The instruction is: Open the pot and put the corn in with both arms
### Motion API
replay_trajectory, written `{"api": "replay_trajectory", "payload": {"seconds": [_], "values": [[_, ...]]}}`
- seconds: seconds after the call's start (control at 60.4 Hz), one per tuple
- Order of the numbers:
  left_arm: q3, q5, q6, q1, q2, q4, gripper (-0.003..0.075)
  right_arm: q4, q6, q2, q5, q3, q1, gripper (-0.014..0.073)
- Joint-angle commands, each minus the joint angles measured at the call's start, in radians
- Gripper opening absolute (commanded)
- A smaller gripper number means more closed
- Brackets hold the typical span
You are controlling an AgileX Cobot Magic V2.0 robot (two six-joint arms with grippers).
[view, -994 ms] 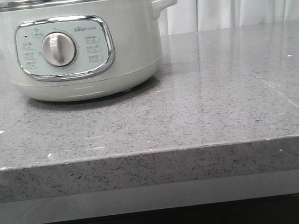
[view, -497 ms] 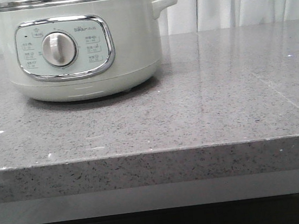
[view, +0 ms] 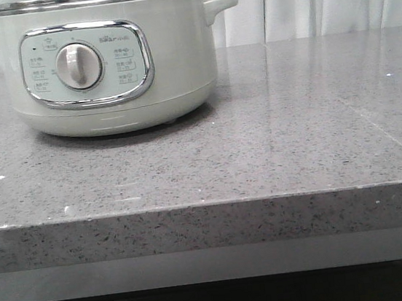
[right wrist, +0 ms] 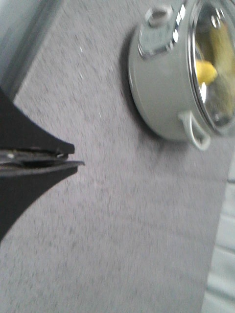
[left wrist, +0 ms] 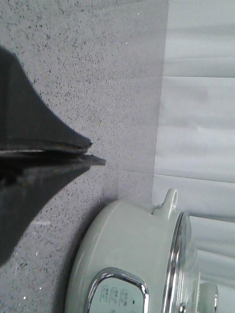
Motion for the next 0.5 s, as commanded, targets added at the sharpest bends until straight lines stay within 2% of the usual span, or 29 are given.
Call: {"api": "replay_trajectory", "payload": {"seconds": [0.0,0.281,0.48], "values": [[0.011,-0.091,-0.001,0.002,-0.015,-0.009,-0.0020,-0.006,0.001,-0.067,-0.136,0.041,-0.074,-0.0069],[0.011,-0.091,-0.001,0.002,-0.015,-0.009,-0.0020,0.014,0.001,-0.380,-0.503,0.480,-0.218,-0.0069],[0.011,-0.091,-0.001,0.002,-0.015,-0.009,-0.0020,0.016,0.001,-0.523,-0.648,0.712,-0.265,-0.0069]]}}
